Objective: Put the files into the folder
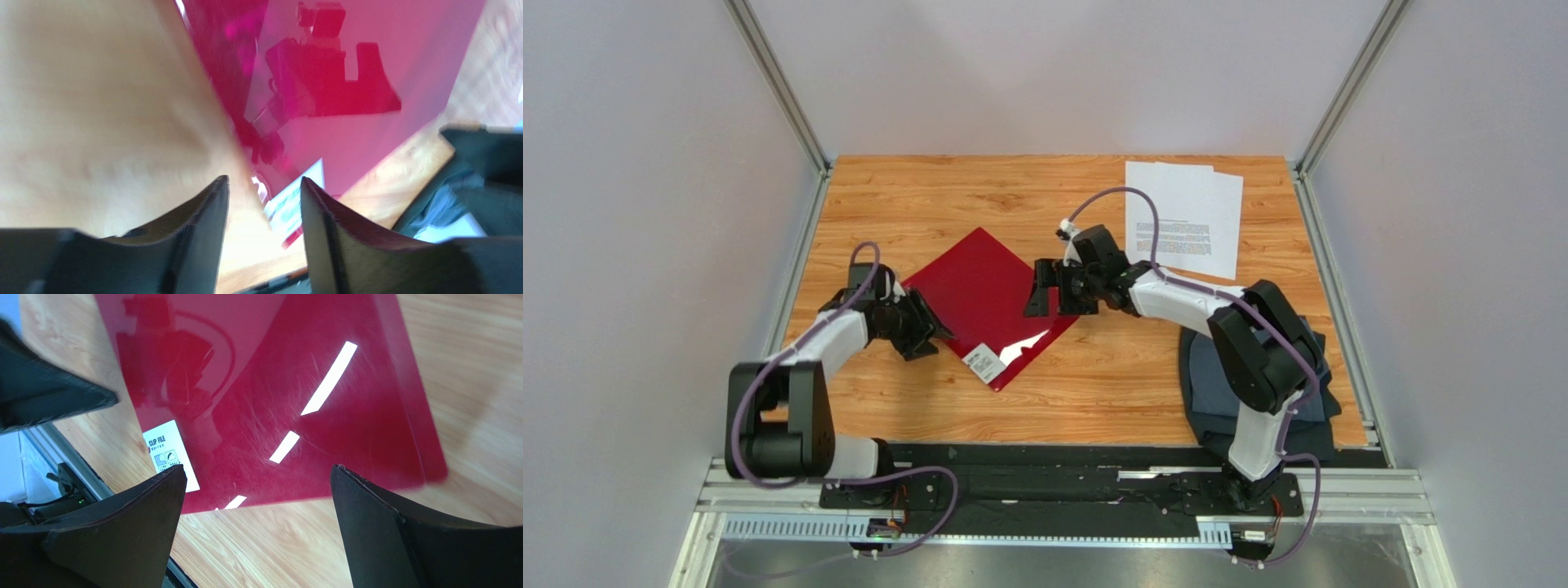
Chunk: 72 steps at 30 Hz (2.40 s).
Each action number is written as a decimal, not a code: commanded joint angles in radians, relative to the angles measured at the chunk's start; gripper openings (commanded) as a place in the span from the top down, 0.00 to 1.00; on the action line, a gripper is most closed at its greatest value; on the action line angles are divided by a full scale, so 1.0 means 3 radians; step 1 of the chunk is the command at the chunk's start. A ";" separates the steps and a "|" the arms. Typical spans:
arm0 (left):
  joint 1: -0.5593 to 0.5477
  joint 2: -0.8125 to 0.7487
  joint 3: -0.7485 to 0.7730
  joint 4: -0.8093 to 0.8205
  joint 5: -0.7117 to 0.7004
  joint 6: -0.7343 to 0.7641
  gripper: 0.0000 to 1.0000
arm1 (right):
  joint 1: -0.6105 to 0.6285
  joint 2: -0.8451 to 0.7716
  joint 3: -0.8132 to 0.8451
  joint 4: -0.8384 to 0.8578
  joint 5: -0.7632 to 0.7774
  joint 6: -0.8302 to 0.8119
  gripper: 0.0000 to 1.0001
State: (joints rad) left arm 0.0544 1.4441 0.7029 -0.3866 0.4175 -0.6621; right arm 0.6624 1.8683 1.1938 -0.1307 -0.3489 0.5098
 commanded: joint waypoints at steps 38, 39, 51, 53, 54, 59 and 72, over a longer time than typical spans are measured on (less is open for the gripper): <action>-0.0708 -0.0196 -0.0103 0.0333 -0.0875 -0.0355 0.51 | 0.0497 0.0046 -0.2031 0.3109 -0.0095 0.2774 0.42; -0.0718 -0.0206 -0.0108 0.0333 -0.0885 -0.0355 0.51 | 0.0502 0.0062 -0.2036 0.3181 -0.0100 0.2800 0.43; -0.0795 -0.0263 -0.0139 0.0312 -0.0932 -0.0350 0.51 | 0.0507 0.0424 -0.2052 0.3835 -0.0126 0.3214 0.47; -0.0805 -0.0273 -0.0149 0.0312 -0.0926 -0.0345 0.51 | 0.0512 0.0537 -0.2057 0.4059 -0.0131 0.3291 0.50; -0.0805 -0.0278 -0.0154 0.0312 -0.0926 -0.0345 0.51 | 0.0507 0.0568 -0.2052 0.4106 -0.0136 0.3337 0.51; -0.0831 -0.0309 -0.0170 0.0307 -0.0942 -0.0345 0.51 | 0.0507 0.0558 -0.2026 0.3975 -0.0049 0.3271 0.57; -0.0897 -0.0385 -0.0236 0.0379 -0.0952 -0.0258 0.51 | 0.0482 0.0849 -0.1950 0.4403 0.0370 0.3261 0.79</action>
State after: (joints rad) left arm -0.2020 1.3613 0.6556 -0.2661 0.1467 -0.7597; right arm 0.8104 2.0861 0.5919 1.1175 -0.3180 1.4773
